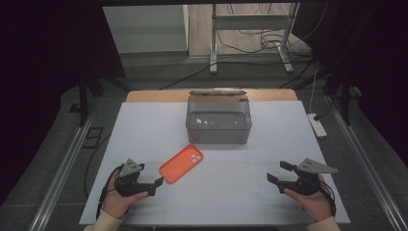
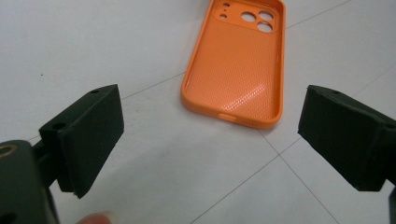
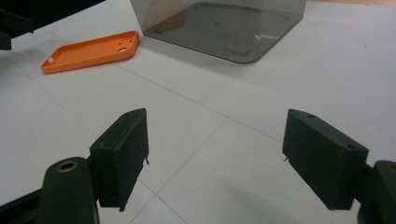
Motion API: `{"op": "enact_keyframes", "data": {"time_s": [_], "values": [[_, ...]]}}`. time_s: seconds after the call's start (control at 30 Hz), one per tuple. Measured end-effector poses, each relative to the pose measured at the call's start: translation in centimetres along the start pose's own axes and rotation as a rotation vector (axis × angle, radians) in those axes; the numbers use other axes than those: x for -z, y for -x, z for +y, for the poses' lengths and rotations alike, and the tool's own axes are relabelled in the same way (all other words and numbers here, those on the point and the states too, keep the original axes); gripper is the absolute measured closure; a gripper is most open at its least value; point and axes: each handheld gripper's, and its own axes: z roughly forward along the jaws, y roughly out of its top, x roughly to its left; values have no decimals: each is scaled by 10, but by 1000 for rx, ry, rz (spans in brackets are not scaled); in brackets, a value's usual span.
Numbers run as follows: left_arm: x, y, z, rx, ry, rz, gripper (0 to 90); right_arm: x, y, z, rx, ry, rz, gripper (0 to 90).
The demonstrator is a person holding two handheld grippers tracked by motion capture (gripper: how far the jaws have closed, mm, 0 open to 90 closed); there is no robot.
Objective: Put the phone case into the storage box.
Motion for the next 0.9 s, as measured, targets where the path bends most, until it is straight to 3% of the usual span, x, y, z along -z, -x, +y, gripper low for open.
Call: {"op": "enact_keyframes", "data": {"time_s": [0.2,0.53,0.9], "values": [[0,-2,0,5,-2,0,74,-1,2,0,-13,1,1,234],[4,1,-1,-20,3,17,71,-5,5,4,-12,-1,5,237],[6,5,3,-36,9,3,71,-5,-3,7,15,-12,13,240]]}}
